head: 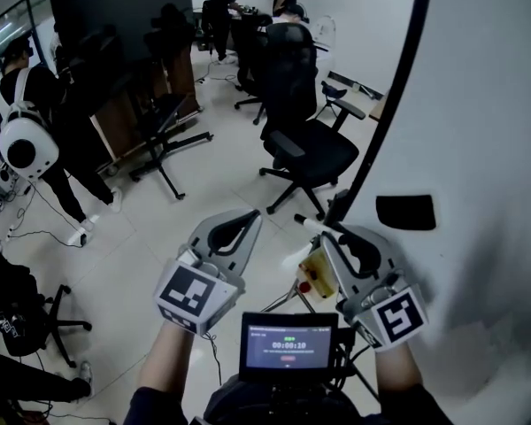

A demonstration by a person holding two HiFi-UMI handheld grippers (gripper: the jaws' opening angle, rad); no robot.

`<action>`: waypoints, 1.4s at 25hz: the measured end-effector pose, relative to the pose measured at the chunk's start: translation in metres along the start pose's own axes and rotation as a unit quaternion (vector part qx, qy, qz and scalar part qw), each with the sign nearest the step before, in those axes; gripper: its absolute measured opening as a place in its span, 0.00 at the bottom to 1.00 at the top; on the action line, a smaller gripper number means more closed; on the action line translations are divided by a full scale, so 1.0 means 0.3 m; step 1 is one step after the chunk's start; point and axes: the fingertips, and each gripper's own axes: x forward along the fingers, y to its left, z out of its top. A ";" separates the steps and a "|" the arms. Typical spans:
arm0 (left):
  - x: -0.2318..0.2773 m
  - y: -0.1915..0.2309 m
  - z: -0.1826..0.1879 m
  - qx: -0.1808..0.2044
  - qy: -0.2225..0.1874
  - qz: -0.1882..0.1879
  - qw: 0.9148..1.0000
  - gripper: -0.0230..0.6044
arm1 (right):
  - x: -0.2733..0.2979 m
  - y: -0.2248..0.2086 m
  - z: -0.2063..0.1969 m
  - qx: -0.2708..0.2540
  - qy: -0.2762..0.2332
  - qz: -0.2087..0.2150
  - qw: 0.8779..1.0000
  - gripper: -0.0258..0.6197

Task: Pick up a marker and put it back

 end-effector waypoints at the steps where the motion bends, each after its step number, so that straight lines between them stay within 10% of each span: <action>1: -0.011 0.006 0.011 0.004 -0.002 0.002 1.000 0.03 | 0.007 0.005 0.016 0.000 -0.005 0.003 1.000 0.18; 19: -0.136 0.071 -0.079 -0.024 -0.001 0.012 1.000 0.03 | -0.039 0.116 -0.021 -0.004 0.047 -0.016 0.999 0.18; 35: -0.263 -0.394 0.075 0.025 0.002 0.034 0.999 0.03 | -0.495 0.147 0.070 0.025 -0.007 0.010 1.000 0.18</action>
